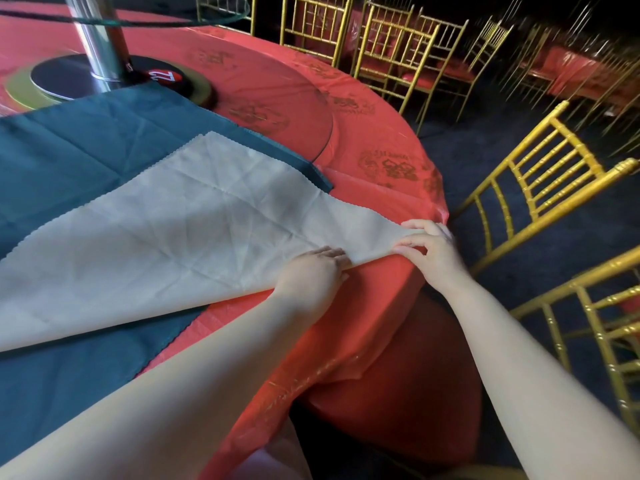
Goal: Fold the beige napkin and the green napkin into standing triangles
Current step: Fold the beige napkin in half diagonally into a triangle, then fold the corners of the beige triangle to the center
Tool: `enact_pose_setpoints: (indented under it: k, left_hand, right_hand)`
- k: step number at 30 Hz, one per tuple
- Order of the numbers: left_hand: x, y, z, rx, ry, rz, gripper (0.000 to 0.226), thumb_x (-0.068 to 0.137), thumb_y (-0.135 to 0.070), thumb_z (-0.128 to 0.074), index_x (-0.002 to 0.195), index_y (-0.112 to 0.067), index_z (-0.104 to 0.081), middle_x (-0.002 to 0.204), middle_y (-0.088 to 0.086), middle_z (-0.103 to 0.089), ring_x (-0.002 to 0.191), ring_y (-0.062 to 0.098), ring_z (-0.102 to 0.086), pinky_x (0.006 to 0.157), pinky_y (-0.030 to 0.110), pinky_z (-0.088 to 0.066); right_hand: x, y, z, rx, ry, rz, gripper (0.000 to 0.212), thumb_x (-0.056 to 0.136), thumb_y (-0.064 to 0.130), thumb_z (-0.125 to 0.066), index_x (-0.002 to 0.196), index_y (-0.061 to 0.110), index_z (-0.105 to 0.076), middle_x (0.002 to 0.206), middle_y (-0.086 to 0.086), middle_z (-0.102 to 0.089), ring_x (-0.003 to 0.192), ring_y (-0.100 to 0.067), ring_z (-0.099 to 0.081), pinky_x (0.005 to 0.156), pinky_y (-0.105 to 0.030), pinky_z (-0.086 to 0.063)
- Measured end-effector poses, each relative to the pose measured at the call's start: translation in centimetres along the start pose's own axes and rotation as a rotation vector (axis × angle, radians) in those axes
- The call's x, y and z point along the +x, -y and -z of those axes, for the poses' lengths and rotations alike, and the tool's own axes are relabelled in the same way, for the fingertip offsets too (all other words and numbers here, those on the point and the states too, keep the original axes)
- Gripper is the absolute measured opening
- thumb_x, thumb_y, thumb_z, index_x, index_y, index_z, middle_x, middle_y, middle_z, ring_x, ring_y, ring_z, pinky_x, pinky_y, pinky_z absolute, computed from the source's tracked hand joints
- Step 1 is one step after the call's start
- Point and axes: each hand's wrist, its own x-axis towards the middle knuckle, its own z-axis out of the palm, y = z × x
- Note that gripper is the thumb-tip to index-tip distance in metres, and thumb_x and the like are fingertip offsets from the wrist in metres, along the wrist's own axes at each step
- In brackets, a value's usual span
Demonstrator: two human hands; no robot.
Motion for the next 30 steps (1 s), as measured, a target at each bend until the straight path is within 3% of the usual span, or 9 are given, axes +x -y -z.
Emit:
enact_pose_setpoints:
  k: [3,7,9,13,17,19,22,27,30]
  left_hand:
    - [0.5,-0.4,0.5,0.141,0.018,0.043,0.016,0.096,-0.025,-0.042,0.102,-0.019,-0.056,0.108,-0.003,-0.060,0.106,0.019,-0.055,0.077,0.029,-0.040]
    - [0.9,-0.4,0.9,0.182,0.017,0.155,0.018,0.090,-0.012,-0.041,0.074,-0.017,-0.048,0.077,0.002,-0.057,0.077,0.026,-0.058,0.057,0.030,-0.039]
    - [0.8,-0.3,1.1,0.123,-0.004,0.185,0.020,0.089,-0.012,-0.039,0.070,-0.016,-0.045,0.071,0.003,-0.053,0.068,0.026,-0.053,0.054,0.030,-0.036]
    - [-0.1,-0.6,1.3,0.049,-0.064,0.173,0.018,0.087,-0.015,-0.041,0.072,-0.013,-0.051,0.070,0.005,-0.058,0.063,0.025,-0.051,0.055,0.032,-0.040]
    - [-1.1,-1.2,1.6,-0.031,-0.084,0.167,0.017,0.084,-0.013,-0.042,0.067,-0.012,-0.046,0.063,0.005,-0.053,0.060,0.025,-0.046,0.053,0.033,-0.039]
    - [-1.7,-1.4,1.6,-0.090,-0.090,0.145,0.018,0.085,-0.014,-0.042,0.068,-0.011,-0.048,0.063,0.006,-0.054,0.060,0.026,-0.048,0.054,0.035,-0.044]
    - [-3.0,-1.9,1.4,-0.201,-0.107,0.113,0.025,0.085,-0.023,-0.039,0.078,-0.012,-0.060,0.074,0.004,-0.065,0.070,0.024,-0.059,0.065,0.040,-0.049]
    - [-5.3,-3.5,1.7,-0.391,-0.173,0.139,0.020,0.092,-0.020,-0.048,0.103,-0.021,-0.065,0.097,-0.005,-0.070,0.089,0.015,-0.064,0.078,0.032,-0.049]
    - [-6.1,-3.3,2.5,-0.409,-0.118,0.156,0.022,0.094,-0.027,-0.045,0.112,-0.023,-0.058,0.106,-0.008,-0.067,0.097,0.011,-0.062,0.083,0.026,-0.045]
  right_hand:
    - [0.4,0.4,0.3,-0.005,-0.019,0.034,0.011,0.080,0.021,-0.070,0.088,0.015,-0.075,0.112,0.002,-0.064,0.106,-0.024,-0.048,0.095,-0.023,-0.024]
    - [1.0,1.3,1.8,0.002,-0.055,0.129,0.010,0.083,0.025,-0.066,0.085,0.016,-0.071,0.110,0.003,-0.063,0.106,-0.020,-0.053,0.107,-0.045,-0.023]
    - [1.1,1.5,2.4,0.002,0.021,0.147,0.008,0.081,0.028,-0.069,0.087,0.023,-0.067,0.112,0.008,-0.055,0.108,-0.019,-0.052,0.107,-0.042,-0.023]
    - [0.0,1.1,3.0,-0.059,0.223,0.091,0.042,0.067,0.034,-0.080,0.106,0.034,-0.065,0.118,0.016,-0.043,0.117,-0.013,-0.036,0.111,-0.036,-0.022]
    - [-0.2,0.5,4.5,-0.103,0.129,0.052,0.018,0.073,0.020,-0.077,0.089,0.026,-0.074,0.112,0.008,-0.058,0.104,-0.010,-0.040,0.101,-0.018,-0.020]
    - [-0.1,0.9,6.0,0.039,0.145,-0.007,0.016,0.070,0.012,-0.078,0.082,0.022,-0.074,0.102,0.002,-0.064,0.092,-0.006,-0.051,0.091,-0.007,-0.030]
    - [0.2,1.3,8.8,0.310,0.152,-0.149,0.022,0.067,0.005,-0.078,0.070,0.026,-0.073,0.081,0.005,-0.071,0.075,0.002,-0.062,0.083,-0.022,-0.049]
    - [1.6,3.6,9.4,0.788,0.149,-0.181,0.007,0.065,0.021,-0.077,0.066,0.028,-0.075,0.069,0.013,-0.071,0.077,0.000,-0.066,0.081,-0.020,-0.052]
    - [3.6,6.1,6.9,0.835,0.137,-0.170,0.029,0.086,0.009,-0.059,0.072,0.029,-0.074,0.075,0.015,-0.069,0.083,0.000,-0.064,0.086,-0.023,-0.046]
